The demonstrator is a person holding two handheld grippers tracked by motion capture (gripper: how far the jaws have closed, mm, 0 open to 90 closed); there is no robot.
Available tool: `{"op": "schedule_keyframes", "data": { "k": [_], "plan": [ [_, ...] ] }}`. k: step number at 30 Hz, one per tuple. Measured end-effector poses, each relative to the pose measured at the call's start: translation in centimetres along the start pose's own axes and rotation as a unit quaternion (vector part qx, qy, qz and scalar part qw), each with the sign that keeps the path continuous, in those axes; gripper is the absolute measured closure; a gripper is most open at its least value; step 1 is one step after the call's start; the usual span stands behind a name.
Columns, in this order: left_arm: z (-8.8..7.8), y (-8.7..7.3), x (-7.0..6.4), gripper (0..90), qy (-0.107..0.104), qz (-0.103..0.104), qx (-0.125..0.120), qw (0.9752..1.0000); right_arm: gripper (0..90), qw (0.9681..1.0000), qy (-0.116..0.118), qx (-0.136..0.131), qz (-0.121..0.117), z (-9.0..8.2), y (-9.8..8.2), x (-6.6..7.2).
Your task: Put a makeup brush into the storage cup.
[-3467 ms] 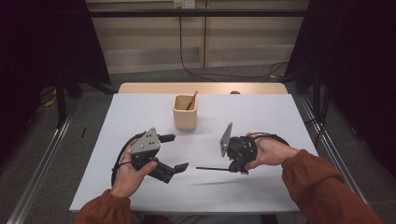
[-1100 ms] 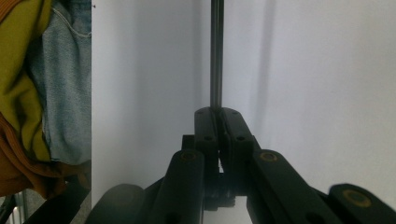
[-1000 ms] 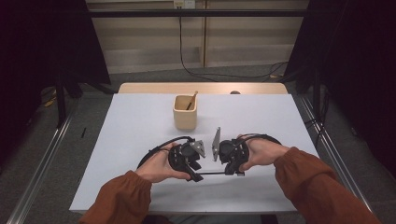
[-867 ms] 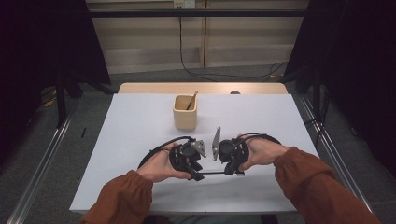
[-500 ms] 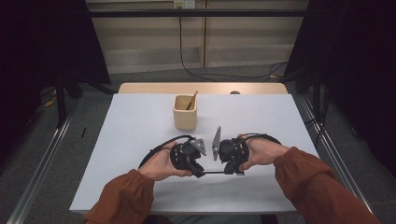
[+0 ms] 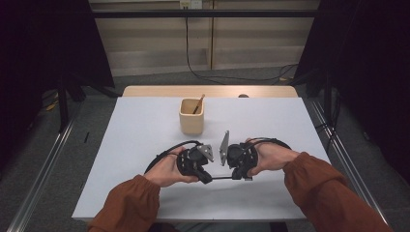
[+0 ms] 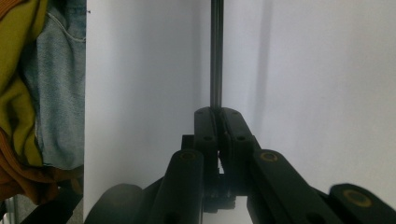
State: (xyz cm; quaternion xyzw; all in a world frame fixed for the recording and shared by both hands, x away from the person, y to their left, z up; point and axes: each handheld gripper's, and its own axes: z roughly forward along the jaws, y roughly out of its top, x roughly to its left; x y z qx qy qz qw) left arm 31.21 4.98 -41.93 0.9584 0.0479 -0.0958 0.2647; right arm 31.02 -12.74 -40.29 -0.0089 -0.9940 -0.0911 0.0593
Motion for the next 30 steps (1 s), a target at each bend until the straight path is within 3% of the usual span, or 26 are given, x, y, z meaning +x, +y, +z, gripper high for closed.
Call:
{"op": "schedule_keyframes", "data": {
  "k": [6, 12, 14, 16, 22, 30],
  "plan": [
    [-0.2, -0.1, 0.0, 85.7, 0.001, 0.002, -0.003, 1.0000, 84.9, 0.9999, -0.001, -0.012, 0.001, -0.2, -0.2, 0.0],
    [0.1, -0.4, 0.2, 85.7, -0.010, -0.004, -0.001, 0.9999, 76.4, 0.9995, 0.009, -0.029, -0.001, 0.1, -0.5, 0.1],
    [0.2, -0.5, 0.2, 85.7, -0.013, -0.005, -0.002, 0.9999, 69.0, 0.9994, 0.007, -0.034, 0.006, 0.2, -0.6, 0.1],
    [0.2, -0.6, 0.2, 85.7, -0.013, -0.006, -0.005, 0.9999, 67.0, 0.9990, 0.008, -0.043, 0.010, 0.3, -0.7, 0.1],
    [-0.3, -0.8, 0.3, 85.7, -0.007, -0.008, -0.012, 0.9999, 42.7, 0.9972, 0.003, -0.069, 0.028, 0.1, -1.1, -0.1],
    [-0.6, -0.9, 0.2, 85.7, -0.002, -0.011, -0.023, 0.9997, 18.8, 0.9951, -0.012, -0.091, 0.034, 0.1, -1.1, -0.3]
  ]
}}
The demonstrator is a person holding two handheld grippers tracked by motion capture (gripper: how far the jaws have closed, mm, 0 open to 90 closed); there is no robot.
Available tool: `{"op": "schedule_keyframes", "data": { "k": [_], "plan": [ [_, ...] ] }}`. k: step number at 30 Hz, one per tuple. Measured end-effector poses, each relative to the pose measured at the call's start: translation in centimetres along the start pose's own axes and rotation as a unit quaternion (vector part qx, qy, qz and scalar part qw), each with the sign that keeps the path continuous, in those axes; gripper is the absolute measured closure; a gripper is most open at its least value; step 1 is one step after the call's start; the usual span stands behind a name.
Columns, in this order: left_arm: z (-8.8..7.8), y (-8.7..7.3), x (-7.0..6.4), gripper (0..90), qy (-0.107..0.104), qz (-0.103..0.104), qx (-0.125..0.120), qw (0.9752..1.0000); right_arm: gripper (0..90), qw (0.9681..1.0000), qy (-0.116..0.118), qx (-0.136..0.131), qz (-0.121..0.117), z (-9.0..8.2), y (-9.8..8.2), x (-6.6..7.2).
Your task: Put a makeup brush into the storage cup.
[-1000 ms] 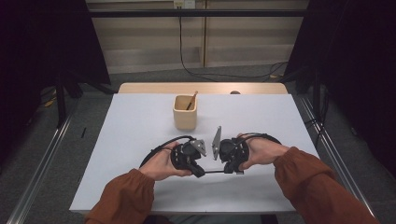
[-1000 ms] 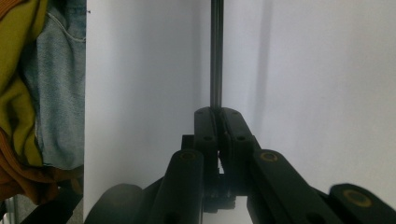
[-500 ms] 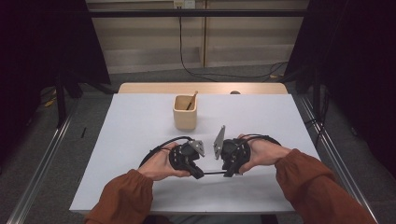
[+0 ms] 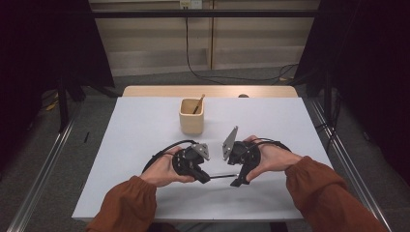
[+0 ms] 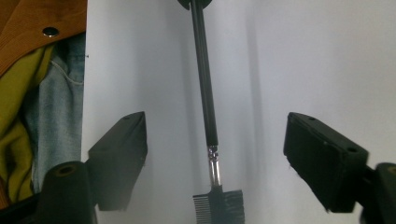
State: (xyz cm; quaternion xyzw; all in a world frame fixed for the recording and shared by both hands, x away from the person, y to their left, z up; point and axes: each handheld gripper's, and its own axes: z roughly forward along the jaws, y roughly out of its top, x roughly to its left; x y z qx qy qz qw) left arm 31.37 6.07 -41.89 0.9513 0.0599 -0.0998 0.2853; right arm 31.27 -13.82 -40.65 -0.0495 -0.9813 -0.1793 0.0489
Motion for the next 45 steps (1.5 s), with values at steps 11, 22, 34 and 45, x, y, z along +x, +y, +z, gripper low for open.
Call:
{"op": "schedule_keyframes", "data": {
  "k": [11, 22, 34, 45],
  "plan": [
    [-0.6, -0.8, 0.0, 85.7, 0.003, -0.006, -0.016, 0.9998, 7.1, 0.9972, -0.022, -0.063, 0.034, -1.2, -0.9, -0.5],
    [-1.6, -2.0, 0.0, 85.6, 0.006, -0.023, -0.037, 0.9990, 3.8, 0.9860, -0.049, -0.145, 0.067, -2.6, -2.5, -1.0],
    [-2.2, -3.3, 0.0, 85.6, 0.010, -0.037, -0.050, 0.9980, 2.8, 0.9746, -0.064, -0.194, 0.092, -3.4, -4.7, -0.5],
    [-3.1, -4.6, -0.1, 85.6, 0.017, -0.052, -0.073, 0.9959, 3.3, 0.9637, -0.083, -0.228, 0.111, -3.8, -6.8, 0.3]
  ]
}}
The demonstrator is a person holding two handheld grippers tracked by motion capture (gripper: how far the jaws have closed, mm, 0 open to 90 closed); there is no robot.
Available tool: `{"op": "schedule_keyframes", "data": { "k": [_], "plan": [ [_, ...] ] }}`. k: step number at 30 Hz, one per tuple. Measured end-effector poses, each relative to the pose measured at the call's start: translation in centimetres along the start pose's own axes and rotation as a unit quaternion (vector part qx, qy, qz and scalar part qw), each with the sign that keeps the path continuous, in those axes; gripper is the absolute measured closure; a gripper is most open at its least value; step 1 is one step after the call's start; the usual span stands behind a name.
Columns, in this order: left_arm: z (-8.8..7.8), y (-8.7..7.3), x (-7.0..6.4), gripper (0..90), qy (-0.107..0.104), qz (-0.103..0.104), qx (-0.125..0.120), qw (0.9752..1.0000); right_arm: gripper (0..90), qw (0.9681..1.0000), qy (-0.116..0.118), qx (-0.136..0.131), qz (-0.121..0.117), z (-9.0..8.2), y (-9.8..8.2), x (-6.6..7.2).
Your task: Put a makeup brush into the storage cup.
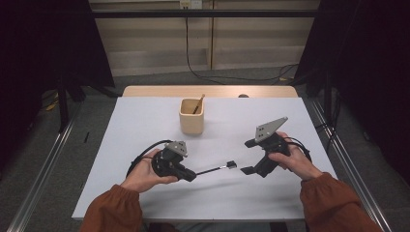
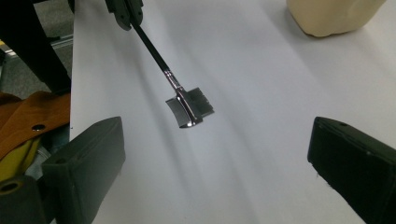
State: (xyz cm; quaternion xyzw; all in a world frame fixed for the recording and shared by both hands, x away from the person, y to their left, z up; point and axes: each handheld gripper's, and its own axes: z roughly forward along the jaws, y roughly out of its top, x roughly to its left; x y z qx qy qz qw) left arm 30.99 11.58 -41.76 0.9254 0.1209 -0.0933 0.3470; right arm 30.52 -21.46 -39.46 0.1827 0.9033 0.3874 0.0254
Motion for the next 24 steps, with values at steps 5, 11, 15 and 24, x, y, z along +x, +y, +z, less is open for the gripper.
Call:
{"op": "schedule_keyframes", "data": {
  "k": [5, 11, 15, 24],
  "plan": [
    [-0.3, -0.6, -0.2, 85.6, -0.001, -0.001, -0.005, 1.0000, 3.7, 0.9999, -0.006, -0.009, 0.008, -0.3, -0.8, 0.6],
    [-0.6, -1.0, -0.4, 85.5, 0.003, -0.005, -0.020, 0.9998, 3.2, 0.9994, -0.005, -0.028, 0.020, -0.7, -2.1, 1.2],
    [-0.6, -1.4, -0.4, 85.5, 0.001, -0.012, -0.023, 0.9997, 3.5, 0.9987, -0.010, -0.040, 0.030, -1.0, -2.6, 1.5],
    [-1.0, -2.6, -0.2, 85.5, 0.016, -0.033, -0.048, 0.9982, 3.7, 0.9960, -0.016, -0.074, 0.048, -1.6, -3.7, 2.0]
  ]
}}
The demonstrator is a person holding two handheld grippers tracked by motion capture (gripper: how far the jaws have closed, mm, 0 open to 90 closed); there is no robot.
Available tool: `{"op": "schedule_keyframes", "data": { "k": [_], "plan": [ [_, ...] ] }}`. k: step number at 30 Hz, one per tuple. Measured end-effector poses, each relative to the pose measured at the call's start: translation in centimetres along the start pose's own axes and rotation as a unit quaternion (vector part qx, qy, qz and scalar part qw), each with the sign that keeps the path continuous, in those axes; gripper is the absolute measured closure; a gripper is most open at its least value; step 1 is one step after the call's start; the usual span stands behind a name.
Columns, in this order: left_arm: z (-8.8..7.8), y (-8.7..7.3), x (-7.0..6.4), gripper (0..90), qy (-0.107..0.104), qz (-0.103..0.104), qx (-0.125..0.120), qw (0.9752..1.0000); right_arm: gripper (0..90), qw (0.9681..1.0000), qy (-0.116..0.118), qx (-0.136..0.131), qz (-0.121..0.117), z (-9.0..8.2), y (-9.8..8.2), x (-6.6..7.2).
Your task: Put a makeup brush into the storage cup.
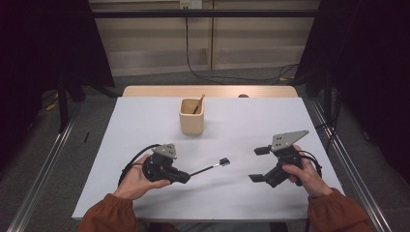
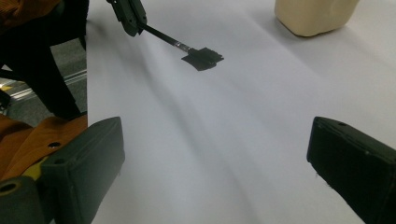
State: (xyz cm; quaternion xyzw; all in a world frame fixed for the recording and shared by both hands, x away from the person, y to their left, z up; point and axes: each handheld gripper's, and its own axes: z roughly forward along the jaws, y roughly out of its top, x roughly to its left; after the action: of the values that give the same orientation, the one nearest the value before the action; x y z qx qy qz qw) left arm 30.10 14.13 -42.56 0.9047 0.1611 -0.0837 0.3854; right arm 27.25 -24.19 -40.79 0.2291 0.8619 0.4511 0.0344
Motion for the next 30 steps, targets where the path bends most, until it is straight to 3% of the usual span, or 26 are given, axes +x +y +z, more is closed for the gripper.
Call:
{"op": "schedule_keyframes", "data": {
  "k": [12, 15, 17, 26, 30],
  "plan": [
    [-0.33, -0.48, -0.15, 85.5, 0.007, -0.003, -0.033, 0.9994, 3.9, 0.9997, 0.015, -0.021, 0.001, 0.38, -0.20, 0.67],
    [-0.27, -0.53, -0.16, 85.5, 0.000, -0.007, -0.053, 0.9986, 4.5, 0.9996, 0.017, -0.024, -0.004, 0.39, -0.14, 0.87],
    [-0.11, -0.52, -0.22, 85.5, 0.006, -0.006, -0.059, 0.9982, 4.8, 0.9994, 0.019, -0.027, -0.008, 0.41, -0.11, 0.97],
    [0.32, -0.54, -0.73, 85.4, 0.009, 0.010, -0.085, 0.9963, 4.3, 0.9987, 0.036, -0.037, -0.005, 0.54, -0.26, 1.01],
    [0.37, -0.56, -0.85, 85.5, 0.013, 0.017, -0.107, 0.9940, 4.2, 0.9986, 0.037, -0.039, -0.001, 0.77, -0.44, 1.00]
  ]
}}
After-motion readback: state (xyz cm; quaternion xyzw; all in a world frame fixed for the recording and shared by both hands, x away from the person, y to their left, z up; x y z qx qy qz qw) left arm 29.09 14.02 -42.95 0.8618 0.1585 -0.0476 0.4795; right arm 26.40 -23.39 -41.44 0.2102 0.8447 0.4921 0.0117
